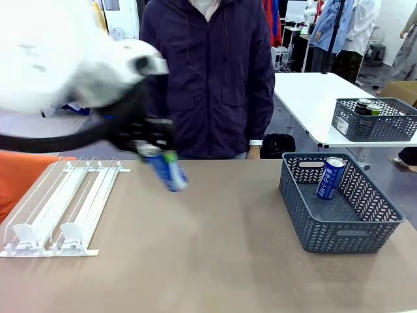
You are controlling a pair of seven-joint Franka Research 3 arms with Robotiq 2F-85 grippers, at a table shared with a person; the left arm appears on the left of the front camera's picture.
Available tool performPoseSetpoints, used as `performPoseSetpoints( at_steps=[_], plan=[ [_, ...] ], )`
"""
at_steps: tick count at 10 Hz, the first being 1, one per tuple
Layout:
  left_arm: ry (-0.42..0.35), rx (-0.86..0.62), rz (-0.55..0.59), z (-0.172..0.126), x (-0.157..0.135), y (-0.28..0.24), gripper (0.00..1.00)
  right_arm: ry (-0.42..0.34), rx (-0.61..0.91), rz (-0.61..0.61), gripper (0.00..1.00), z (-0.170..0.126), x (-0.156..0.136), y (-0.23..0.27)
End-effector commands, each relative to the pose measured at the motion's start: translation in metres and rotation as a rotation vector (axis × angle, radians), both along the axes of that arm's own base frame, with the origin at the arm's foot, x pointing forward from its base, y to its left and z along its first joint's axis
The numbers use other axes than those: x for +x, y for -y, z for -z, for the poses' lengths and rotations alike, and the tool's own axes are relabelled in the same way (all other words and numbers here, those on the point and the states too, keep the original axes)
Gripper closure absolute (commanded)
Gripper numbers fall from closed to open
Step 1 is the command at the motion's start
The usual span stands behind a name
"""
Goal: Retrieve and store the cans from the dispenser.
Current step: Pick up one can from the Automatic Can Dispenser and place it in the middle of the table.
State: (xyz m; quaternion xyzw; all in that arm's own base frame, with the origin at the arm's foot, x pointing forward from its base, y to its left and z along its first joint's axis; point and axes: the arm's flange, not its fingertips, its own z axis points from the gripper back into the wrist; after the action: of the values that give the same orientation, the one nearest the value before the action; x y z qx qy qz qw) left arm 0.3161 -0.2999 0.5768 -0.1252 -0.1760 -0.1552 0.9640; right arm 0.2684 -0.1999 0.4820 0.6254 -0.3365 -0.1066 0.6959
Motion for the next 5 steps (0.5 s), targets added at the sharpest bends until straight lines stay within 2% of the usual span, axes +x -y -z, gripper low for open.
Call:
performPoseSetpoints(
  at_steps=[1,2,5],
  plan=[
    [0.045,0.125,0.019,0.013,0.047,0.060,1.00,0.020,0.021,0.012,0.00,-0.005,0.002,0.000],
    [0.065,0.172,0.050,0.038,0.058,0.101,1.00,0.020,0.021,0.012,0.00,-0.005,0.002,0.000],
    [0.018,0.324,0.140,0.106,0.077,0.148,1.00,0.020,0.021,0.012,0.00,-0.005,0.002,0.000]
  ],
)
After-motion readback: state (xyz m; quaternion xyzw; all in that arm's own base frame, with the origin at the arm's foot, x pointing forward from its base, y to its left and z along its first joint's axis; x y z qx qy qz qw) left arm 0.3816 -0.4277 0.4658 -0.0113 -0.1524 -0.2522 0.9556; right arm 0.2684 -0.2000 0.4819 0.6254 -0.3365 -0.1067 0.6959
